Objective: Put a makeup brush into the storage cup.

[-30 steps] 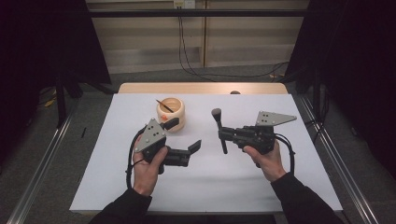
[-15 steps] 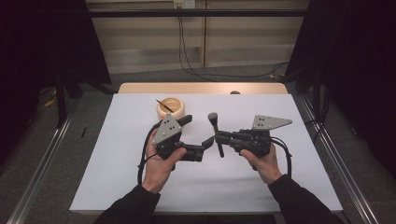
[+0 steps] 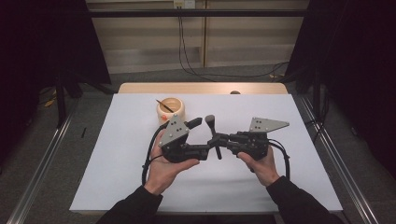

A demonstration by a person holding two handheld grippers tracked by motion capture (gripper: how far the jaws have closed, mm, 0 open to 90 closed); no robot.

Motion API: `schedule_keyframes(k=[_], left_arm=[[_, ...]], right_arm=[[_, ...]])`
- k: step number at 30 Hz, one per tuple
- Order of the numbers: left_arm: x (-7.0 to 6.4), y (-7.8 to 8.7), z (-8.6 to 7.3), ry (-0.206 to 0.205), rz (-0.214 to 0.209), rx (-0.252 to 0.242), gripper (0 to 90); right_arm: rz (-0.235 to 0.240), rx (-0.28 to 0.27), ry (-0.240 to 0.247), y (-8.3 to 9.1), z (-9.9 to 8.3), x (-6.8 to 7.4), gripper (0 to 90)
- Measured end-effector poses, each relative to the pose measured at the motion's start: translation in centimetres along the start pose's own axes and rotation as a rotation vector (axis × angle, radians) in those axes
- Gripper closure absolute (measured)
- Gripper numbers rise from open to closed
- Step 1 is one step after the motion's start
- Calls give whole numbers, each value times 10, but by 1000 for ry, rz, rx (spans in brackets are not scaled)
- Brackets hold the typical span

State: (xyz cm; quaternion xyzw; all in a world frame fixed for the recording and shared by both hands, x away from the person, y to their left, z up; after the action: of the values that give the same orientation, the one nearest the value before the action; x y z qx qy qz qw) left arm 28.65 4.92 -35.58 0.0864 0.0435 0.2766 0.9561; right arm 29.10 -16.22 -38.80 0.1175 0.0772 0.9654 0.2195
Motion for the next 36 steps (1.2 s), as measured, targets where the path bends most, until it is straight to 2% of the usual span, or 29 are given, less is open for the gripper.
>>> schedule_keyframes(k=[1, 3, 5, 7, 9, 10, 11, 13, 14, 16, 20, 26, 36], left_arm=[[1, 0, 0, 7, -11, 2, 245], [1, 1, 0, 20, 25, -9, 262], [3, 1, 0, 35, 2, -7, 309], [4, 2, -1, 41, 6, 5, 356], [3, 2, -1, 55, 9, -6, 411], [3, 2, -1, 63, -2, -18, 429], [3, 2, -1, 68, -2, -10, 450], [4, 2, -2, 51, -22, 3, 503], [3, 2, -2, 59, -22, -8, 540], [2, 0, -3, 73, -42, 6, 556], [1, -2, -4, 66, -78, 20, 589], [3, -1, -3, 86, -64, 15, 722], [4, -1, -4, 92, -83, 30, 743]], right_arm=[[-1, 2, 3, -1, 0, 0, 801], [4, 6, 5, -2, -1, 1, 801], [5, 6, 3, -2, -1, 1, 801], [0, 4, 3, -2, -1, 2, 801], [-2, 6, 5, -3, 0, 2, 801], [0, 5, 4, -3, 0, 3, 801], [6, 8, 6, -3, 0, 3, 801], [6, 8, 4, -4, 0, 4, 801], [5, 9, 4, -4, -1, 4, 801], [9, 8, 6, -4, 0, 4, 801], [2, 9, 7, -5, -1, 4, 801], [11, 9, 9, -6, -1, 5, 800], [6, 16, 13, -6, -1, 5, 800]])
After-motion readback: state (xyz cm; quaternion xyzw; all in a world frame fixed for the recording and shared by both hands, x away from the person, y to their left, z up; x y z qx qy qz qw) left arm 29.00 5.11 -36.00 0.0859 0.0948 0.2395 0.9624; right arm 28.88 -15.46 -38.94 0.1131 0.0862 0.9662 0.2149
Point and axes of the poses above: each handheld gripper's, and its own axes: y roughly backward along the jaws, z roughly out of its top, x roughly to its left, the point moved 2 cm from there along -y, roughly forward along the jaws
